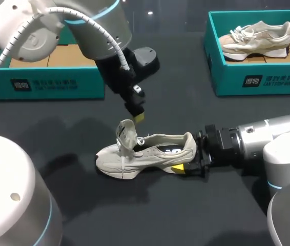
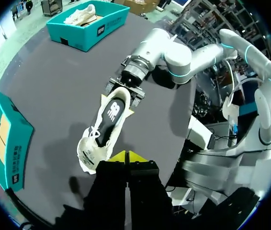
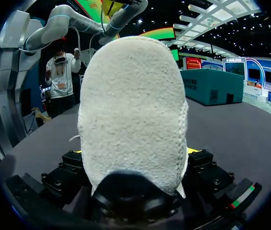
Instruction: Take the shoe out of the shoebox, open the shoe tongue, remove and reinsert the insole, then place the shoe into the shoebox
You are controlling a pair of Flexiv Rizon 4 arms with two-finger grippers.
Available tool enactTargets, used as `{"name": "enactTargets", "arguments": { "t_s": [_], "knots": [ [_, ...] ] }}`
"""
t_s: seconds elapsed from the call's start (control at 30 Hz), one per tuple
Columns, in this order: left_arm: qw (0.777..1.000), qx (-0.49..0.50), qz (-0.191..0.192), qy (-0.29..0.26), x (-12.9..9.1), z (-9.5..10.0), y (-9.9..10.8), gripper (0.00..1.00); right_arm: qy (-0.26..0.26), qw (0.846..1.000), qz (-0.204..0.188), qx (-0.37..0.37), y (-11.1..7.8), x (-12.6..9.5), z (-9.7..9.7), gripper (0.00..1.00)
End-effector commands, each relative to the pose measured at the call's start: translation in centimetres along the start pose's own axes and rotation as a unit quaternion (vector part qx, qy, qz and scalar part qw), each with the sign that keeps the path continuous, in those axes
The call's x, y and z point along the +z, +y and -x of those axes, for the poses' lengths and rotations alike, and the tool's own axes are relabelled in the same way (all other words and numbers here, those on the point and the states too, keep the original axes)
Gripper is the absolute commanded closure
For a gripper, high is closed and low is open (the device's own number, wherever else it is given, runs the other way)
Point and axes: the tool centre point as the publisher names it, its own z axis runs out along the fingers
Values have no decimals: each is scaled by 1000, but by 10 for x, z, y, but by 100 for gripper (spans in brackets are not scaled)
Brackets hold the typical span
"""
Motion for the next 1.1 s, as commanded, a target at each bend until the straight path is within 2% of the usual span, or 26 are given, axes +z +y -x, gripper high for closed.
{"name": "enactTargets", "arguments": {
  "t_s": [0.03,0.07,0.13,0.2,0.53,0.7,0.87,1.1],
  "knots": [
    [987,159,-24,0,9,3,4,100,0,1000,-1,0,-3,1,-1,100],
    [986,167,-11,-6,13,4,-1,100,0,1000,-1,0,-3,1,-1,100],
    [976,214,-11,-21,20,6,-7,100,0,1000,-1,0,-3,1,-1,100],
    [971,231,26,-49,30,11,-15,100,0,1000,-1,0,-3,1,-1,100],
    [971,231,26,-49,30,11,-15,100,0,1000,-1,0,-3,1,-1,100],
    [968,246,39,-18,59,16,-34,100,0,1000,-1,0,-3,1,-1,100],
    [965,257,43,-17,91,20,-43,100,0,1000,-1,0,-3,1,-1,100],
    [964,261,38,-18,94,21,-42,100,0,1000,-1,0,-3,1,-1,100]
  ]
}}
